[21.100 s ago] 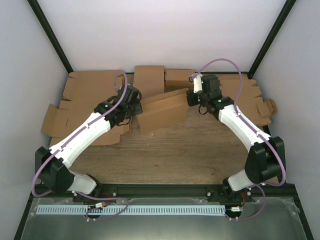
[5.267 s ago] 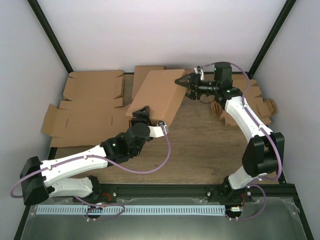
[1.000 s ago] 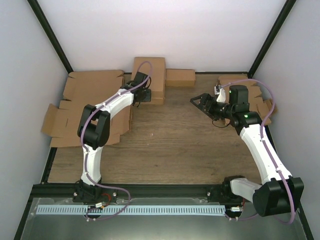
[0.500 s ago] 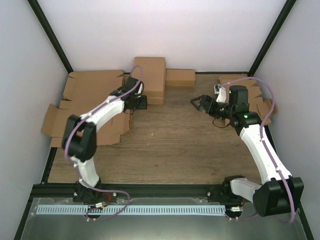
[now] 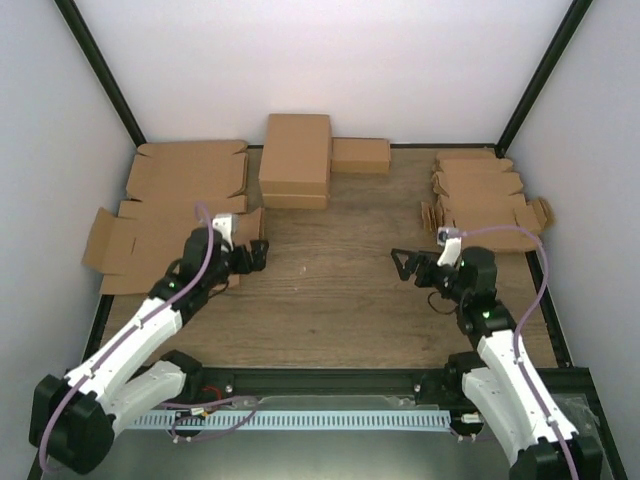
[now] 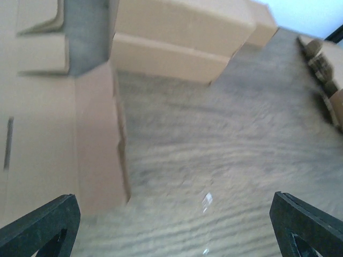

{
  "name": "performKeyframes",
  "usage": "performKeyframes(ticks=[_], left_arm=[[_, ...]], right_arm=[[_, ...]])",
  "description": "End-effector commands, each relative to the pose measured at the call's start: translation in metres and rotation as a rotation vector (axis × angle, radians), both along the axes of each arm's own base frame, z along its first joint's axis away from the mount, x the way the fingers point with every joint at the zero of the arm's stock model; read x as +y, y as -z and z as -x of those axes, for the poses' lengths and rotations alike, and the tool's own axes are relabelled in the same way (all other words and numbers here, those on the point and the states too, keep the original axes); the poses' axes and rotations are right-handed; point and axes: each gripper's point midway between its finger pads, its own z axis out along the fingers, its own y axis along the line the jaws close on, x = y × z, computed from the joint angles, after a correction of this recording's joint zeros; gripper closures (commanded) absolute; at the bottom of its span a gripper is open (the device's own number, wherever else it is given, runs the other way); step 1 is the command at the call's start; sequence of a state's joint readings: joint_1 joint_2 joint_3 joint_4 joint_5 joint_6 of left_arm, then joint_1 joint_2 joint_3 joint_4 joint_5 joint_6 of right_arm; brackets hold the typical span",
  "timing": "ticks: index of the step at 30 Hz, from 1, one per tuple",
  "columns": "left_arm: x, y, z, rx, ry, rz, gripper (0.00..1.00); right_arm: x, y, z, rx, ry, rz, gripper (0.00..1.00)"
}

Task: Fold the paper box

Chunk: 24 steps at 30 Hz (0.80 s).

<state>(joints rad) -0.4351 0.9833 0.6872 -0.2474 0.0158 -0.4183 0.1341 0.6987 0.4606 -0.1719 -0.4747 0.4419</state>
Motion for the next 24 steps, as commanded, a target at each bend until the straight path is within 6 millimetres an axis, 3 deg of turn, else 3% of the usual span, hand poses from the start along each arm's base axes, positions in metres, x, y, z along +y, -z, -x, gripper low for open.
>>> performKeyframes(ticks=[1,9,24], left_arm=[[0.009,0.016,0.015,-0.090,-0.014,0.036,0.00],[0.034,0.056,0.033,-0.149,-0.056,-0.056,0.00],[0.038,0.048,0.045,-0.237,-0.057,-0.004,0.00]], right_arm=[[-0.021,0.001,-0.002,-0.126,0.142,-0.035,0.00],[-0.027,0.036,0.008,-0.145,0.158,0.015,0.00],[-0.015,0.044,0.013,-0.144,0.072,0.011,0.00]])
